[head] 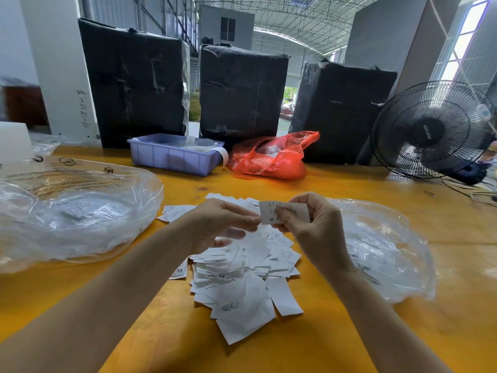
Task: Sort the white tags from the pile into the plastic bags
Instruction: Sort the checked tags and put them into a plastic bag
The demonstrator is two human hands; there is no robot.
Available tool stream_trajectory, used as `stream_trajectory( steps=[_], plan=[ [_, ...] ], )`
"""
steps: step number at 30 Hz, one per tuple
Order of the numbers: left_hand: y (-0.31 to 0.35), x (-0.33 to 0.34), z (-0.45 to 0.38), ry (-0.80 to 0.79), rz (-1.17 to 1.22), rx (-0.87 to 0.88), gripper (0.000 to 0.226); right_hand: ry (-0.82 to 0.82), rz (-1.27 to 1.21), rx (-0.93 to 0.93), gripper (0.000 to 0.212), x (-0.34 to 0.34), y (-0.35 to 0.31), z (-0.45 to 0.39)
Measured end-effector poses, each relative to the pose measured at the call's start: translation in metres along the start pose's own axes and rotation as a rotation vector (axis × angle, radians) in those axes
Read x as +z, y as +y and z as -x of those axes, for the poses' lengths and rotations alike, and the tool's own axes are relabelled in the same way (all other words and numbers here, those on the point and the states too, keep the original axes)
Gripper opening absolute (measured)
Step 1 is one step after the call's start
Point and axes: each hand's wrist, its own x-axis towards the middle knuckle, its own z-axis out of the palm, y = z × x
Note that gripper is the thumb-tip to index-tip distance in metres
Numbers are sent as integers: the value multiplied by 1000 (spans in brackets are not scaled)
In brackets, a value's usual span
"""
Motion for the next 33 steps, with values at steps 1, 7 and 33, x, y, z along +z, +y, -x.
stream_trajectory(
  steps=[1,7,33],
  plan=[
    [0,0,0,9,7,1,20,-13,0,7,17,0,0,0],
    [0,3,1,56,26,22,34,-74,-101,92,16,0,-2,0],
    [-11,15,-7,34,25,158,25,-309,-97,303,18,-5,5,-3]
  ],
)
